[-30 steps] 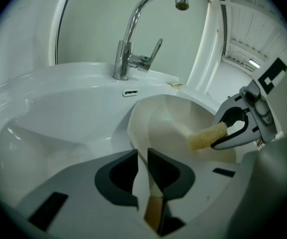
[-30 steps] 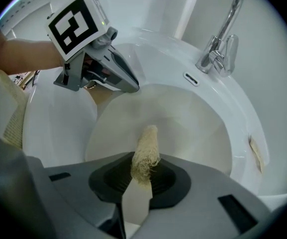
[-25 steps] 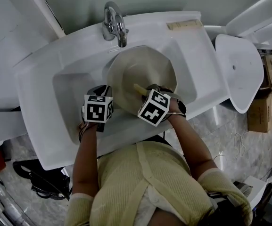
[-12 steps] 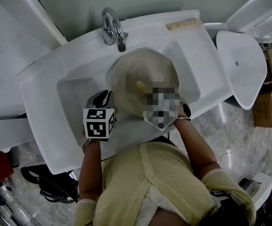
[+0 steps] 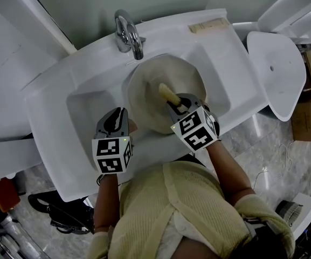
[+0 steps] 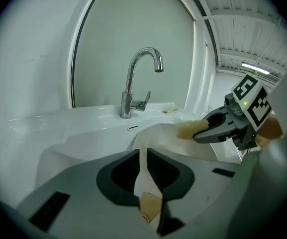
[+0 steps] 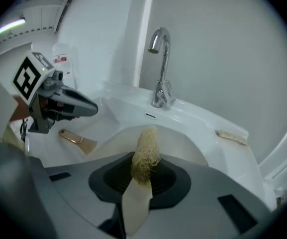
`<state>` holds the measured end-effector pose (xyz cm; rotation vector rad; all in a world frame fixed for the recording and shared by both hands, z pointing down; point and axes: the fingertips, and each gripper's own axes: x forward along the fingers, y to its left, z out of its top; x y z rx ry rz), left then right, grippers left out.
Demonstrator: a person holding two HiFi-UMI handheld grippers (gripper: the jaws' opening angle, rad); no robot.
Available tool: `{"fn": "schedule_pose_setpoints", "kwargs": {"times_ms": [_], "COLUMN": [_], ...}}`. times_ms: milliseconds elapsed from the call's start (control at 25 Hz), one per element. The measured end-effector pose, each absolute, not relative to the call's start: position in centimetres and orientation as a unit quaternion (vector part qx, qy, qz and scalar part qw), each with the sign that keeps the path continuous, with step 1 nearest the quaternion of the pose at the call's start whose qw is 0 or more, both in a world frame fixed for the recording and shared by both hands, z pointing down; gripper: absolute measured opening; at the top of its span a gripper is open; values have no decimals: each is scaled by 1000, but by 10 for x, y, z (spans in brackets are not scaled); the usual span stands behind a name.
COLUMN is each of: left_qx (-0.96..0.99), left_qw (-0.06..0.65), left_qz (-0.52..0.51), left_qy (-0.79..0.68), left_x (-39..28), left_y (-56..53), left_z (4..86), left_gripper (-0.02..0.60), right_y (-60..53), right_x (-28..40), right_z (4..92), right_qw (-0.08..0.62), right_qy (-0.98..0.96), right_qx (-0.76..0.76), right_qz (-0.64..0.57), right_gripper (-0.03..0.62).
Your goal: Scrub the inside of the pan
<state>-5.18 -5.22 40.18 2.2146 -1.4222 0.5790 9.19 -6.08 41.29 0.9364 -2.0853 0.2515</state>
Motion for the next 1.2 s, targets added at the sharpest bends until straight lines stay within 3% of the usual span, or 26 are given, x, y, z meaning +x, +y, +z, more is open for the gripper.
{"fn": "schedule_pose_setpoints", "kwargs": {"times_ms": [640,1200], "left_qx": [797,788], "left_qw": [213,228], "left_qz": [154,150], "left_qy": [-544,-552], "left_x": [-56,-57], "left_y": [-41,-39], "left_z": [380,382], "left_gripper": [95,89], "right_y": [-52,-51], "right_x": [85,95], "right_z": [387,389], "right_qw": [253,231], "right_qy": [-852,-843], "right_qx": [409,428], "right_qz": [205,230], "right_gripper": [87,84]}}
